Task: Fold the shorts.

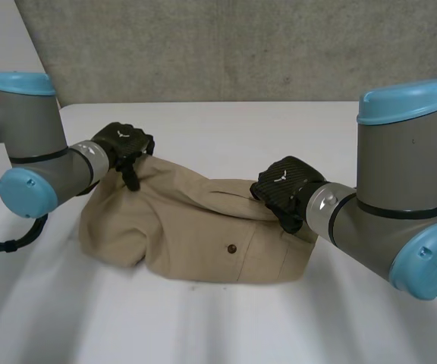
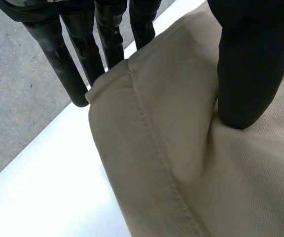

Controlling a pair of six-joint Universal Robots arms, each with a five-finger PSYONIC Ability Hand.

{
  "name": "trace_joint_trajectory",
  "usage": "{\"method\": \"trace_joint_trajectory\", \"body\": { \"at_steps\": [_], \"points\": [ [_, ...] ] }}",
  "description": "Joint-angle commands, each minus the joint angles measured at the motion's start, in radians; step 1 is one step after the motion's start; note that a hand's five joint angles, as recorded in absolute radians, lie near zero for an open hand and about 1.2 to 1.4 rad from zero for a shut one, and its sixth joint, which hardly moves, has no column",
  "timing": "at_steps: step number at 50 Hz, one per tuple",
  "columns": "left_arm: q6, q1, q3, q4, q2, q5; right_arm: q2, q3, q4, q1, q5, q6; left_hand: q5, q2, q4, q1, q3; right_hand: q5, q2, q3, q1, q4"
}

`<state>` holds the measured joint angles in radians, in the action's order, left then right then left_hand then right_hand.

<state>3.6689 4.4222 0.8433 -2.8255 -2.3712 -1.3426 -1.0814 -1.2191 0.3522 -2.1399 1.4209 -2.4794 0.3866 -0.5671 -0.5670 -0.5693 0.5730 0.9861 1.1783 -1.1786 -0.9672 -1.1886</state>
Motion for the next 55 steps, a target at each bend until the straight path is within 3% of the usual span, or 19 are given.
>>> {"method": "trace_joint_trajectory", "body": {
  "at_steps": [1, 14, 21, 23, 26, 33, 41, 49, 55],
  "points": [
    [-0.003, 0.000, -0.020, 0.049, 0.038, 0.003, -0.006, -0.010, -0.001, 0.005, 0.000, 0.002, 0.046, -0.040, -0.040, -0.038, 0.034, 0.236, 0.218, -0.218, -0.429, -0.208],
    [-0.003, 0.006, -0.023, 0.132, 0.084, 0.079, -0.009, -0.017, -0.002, -0.001, 0.000, 0.001, 0.046, -0.040, -0.040, -0.038, 0.034, 0.236, 0.218, -0.218, -0.429, -0.208],
    [-0.001, 0.006, -0.069, 0.129, 0.009, 0.066, -0.009, -0.028, -0.012, -0.001, 0.000, 0.000, 0.034, -0.028, -0.028, -0.026, 0.022, 0.236, 0.218, -0.218, -0.429, -0.208],
    [-0.001, 0.006, -0.093, 0.126, -0.019, 0.068, -0.009, -0.033, -0.013, -0.001, 0.000, 0.000, -0.077, 0.083, 0.083, 0.085, -0.089, 0.236, 0.218, -0.218, -0.429, -0.208],
    [-0.004, 0.006, -0.125, 0.098, -0.048, 0.069, -0.009, -0.043, -0.018, 0.000, 0.000, 0.000, -0.233, 0.239, 0.238, 0.241, -0.244, 0.236, 0.218, -0.218, -0.429, -0.208],
    [-0.012, 0.005, -0.142, -0.005, -0.065, 0.063, -0.011, -0.060, -0.019, 0.005, 0.000, 0.000, -0.221, 0.227, 0.227, 0.230, -0.233, 0.236, 0.218, -0.218, -0.429, -0.208],
    [-0.009, -0.004, -0.145, -0.020, -0.101, 0.072, -0.009, -0.060, -0.029, 0.006, 0.000, 0.002, 0.016, -0.010, -0.010, -0.008, 0.004, 0.236, 0.218, -0.218, -0.429, -0.208],
    [-0.007, -0.004, -0.162, -0.025, -0.123, 0.072, 0.011, -0.039, -0.068, 0.008, 0.000, 0.007, 0.834, -0.828, -0.828, -0.826, 0.822, 0.236, 0.218, -0.218, -0.429, -0.208],
    [-0.012, -0.006, -0.210, -0.060, -0.092, 0.066, 0.058, 0.013, -0.113, 0.008, 0.015, 0.043, 0.835, -0.829, -0.829, -0.827, 0.823, 0.236, 0.218, -0.218, -0.429, -0.208]
  ]
}}
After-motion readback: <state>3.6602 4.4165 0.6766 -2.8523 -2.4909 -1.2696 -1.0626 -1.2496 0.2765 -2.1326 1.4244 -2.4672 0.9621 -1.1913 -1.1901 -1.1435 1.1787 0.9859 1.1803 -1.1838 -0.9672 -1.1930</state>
